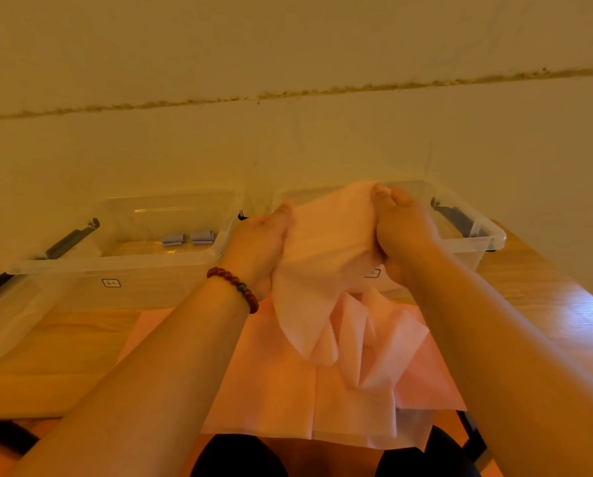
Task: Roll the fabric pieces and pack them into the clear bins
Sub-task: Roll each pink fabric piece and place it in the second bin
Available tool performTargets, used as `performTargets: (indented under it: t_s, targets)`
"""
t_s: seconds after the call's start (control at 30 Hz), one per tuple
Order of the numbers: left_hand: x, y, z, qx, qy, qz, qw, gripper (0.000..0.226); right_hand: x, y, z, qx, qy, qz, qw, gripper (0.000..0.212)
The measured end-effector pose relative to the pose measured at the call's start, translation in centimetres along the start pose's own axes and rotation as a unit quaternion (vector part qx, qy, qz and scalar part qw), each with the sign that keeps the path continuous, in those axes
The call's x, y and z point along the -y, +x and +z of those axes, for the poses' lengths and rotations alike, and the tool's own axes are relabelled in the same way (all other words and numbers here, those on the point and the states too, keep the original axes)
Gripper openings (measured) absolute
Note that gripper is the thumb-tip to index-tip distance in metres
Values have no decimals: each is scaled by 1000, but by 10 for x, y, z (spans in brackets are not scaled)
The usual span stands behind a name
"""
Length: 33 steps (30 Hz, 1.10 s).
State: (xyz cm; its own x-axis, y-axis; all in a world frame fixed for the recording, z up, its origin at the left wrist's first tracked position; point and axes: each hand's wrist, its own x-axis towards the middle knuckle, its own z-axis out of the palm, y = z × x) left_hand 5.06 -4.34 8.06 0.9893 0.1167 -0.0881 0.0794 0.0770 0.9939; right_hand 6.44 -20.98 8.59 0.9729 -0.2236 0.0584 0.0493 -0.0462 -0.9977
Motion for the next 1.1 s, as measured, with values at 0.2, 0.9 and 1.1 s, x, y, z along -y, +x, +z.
performTargets:
  t_s: [0.2,0.9,1.1]
  targets:
    - [3,0,-2,79,-83,-52,992,11,-1,18,-2,39,20,63,997,37]
    - [-7,12,0,36,2,11,999,43,3,21,-8,71,-65,57,994,45]
    - [0,9,-4,-69,330,101,936,55,-6,15,-13,-18,-308,-54,950,44]
